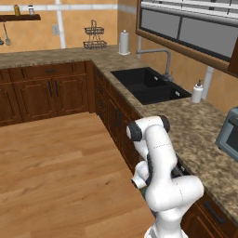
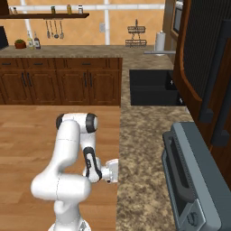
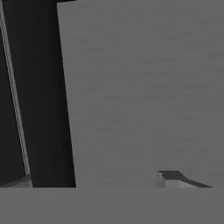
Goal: Pick up the cup and bowl from the counter, place them in the dishwasher, and close the dishwasher door.
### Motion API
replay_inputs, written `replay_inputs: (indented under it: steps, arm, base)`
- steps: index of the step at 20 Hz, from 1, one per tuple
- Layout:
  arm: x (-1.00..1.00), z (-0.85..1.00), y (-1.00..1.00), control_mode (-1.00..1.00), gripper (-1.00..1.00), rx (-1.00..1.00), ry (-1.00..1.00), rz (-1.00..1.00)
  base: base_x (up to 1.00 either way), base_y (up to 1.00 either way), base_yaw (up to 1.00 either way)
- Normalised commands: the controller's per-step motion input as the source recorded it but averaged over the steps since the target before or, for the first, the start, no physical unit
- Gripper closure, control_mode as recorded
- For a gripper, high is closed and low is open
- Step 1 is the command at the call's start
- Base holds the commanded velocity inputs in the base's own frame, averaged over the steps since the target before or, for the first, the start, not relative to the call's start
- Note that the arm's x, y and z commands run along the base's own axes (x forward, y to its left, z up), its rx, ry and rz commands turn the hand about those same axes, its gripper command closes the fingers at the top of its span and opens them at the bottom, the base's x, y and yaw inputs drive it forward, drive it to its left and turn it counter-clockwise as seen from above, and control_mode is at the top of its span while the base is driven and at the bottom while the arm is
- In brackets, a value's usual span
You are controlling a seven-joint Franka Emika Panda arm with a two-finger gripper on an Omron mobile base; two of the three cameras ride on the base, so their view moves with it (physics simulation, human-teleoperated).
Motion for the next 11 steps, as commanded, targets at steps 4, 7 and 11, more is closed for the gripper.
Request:
replay_inputs:
  steps: [4, 7, 11]
  arm:
    - [0.46, 0.19, -1.0, -1.0, -1.0, 0.35, 0.0, 0.22]
    - [0.76, 0.0, -0.74, -1.0, -1.0, 0.26, -0.03, 0.16]
    - [0.91, -0.07, -0.91, -1.0, -1.0, 0.2, -0.05, 0.16]
  base:
    - [0.0, 0.0, 0.0]
    - [0.0, 0.0, 0.0]
    - [0.0, 0.0, 0.0]
